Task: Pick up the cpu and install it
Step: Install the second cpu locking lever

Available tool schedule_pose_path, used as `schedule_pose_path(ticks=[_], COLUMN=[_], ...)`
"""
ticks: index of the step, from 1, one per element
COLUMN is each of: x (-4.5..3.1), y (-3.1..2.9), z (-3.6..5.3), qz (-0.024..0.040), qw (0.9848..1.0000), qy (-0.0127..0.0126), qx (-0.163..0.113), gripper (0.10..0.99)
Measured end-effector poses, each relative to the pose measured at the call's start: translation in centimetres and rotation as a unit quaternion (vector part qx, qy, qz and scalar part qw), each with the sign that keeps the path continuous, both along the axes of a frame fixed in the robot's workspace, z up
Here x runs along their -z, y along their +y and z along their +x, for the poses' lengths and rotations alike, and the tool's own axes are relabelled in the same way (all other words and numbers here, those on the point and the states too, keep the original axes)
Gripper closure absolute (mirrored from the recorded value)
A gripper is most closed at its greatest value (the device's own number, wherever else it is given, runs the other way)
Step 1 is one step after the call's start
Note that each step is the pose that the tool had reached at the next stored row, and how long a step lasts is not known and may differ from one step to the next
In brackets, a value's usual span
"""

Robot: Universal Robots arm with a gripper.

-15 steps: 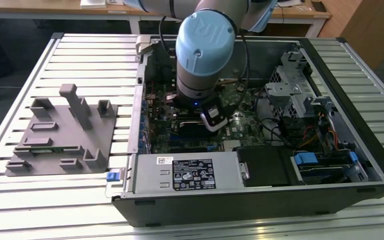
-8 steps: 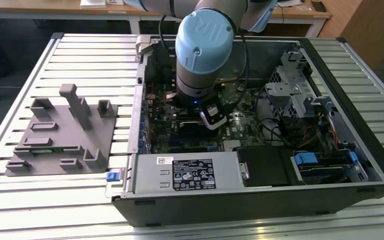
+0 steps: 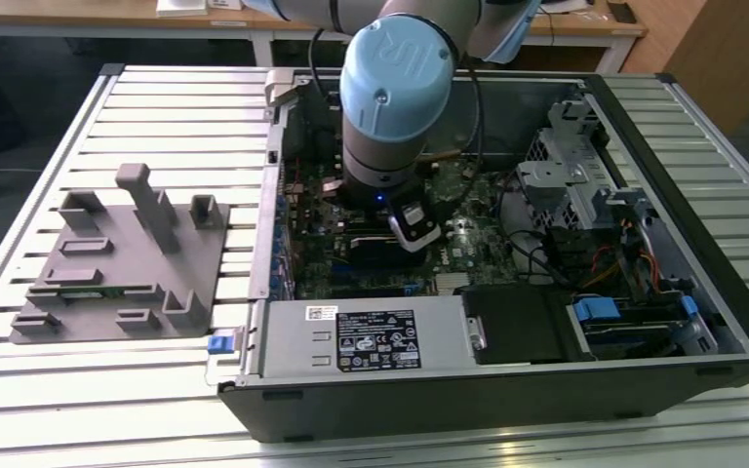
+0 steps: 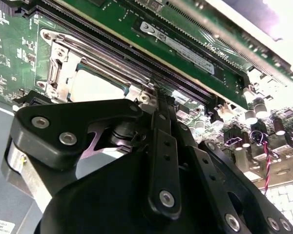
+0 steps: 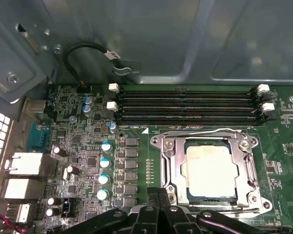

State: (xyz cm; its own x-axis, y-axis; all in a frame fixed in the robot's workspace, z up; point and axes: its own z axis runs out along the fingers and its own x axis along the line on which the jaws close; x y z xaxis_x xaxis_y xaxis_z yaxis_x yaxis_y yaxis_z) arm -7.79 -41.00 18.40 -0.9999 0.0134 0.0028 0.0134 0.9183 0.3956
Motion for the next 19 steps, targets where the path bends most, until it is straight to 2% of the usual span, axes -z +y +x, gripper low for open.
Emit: schedule_pose_path(ticks=[5,10,19], x=[0.01,-0.19,-2.61], y=[0.09,0.15,0.24], z=[-0.06,-0.07,-0.07], qz=[-0.0051,-0.0053,-0.0054], qw=[1.0,1.0,1.0], qy=[0.0,-0.0001,-0.0001], qx=[0.0,0.0,0.0], gripper=[0.965,0.965,0.965])
